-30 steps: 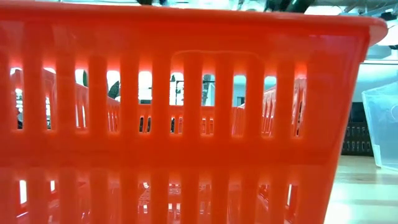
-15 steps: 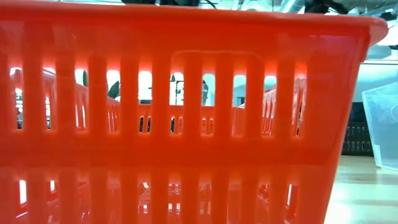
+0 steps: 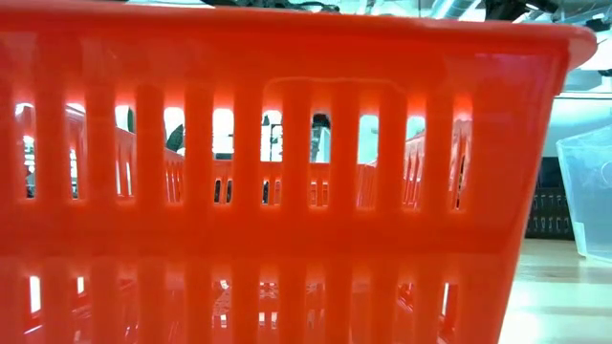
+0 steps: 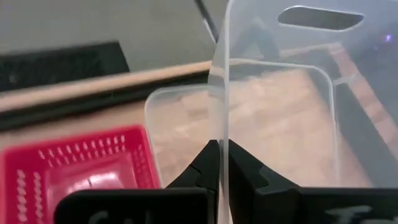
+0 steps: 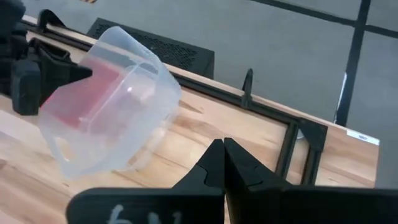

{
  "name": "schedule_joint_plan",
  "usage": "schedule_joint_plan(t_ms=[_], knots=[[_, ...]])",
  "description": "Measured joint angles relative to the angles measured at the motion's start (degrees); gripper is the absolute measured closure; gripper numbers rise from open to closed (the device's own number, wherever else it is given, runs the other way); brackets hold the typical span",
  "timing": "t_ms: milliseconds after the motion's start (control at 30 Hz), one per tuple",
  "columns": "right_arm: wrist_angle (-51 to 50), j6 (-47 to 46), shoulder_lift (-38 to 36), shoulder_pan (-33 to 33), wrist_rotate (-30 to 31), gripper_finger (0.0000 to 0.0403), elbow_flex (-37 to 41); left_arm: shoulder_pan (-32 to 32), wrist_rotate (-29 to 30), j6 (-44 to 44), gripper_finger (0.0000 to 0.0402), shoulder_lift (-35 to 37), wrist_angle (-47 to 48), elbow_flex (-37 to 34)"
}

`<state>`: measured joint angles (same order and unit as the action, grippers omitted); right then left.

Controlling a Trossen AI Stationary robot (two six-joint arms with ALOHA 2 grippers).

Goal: Stack baskets by color
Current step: Stack the middle transparent bin on the top transparent bin

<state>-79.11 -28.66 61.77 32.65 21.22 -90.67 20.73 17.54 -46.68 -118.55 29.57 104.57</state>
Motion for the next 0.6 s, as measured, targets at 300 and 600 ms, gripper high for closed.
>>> schedule_joint_plan(t_ms=[300,600], knots=[[0.22,0.05,0.03,-0.79,0.87,0.0387,0.00,0.72,2.98,-4.04,0.0402,-0.06,3.02,-0.96],[0.21,0.19,0.03,-0.77,1.25,0.0386,0.00,0.65,3.78,-2.62,0.0402,-0.06,3.07,-0.96]])
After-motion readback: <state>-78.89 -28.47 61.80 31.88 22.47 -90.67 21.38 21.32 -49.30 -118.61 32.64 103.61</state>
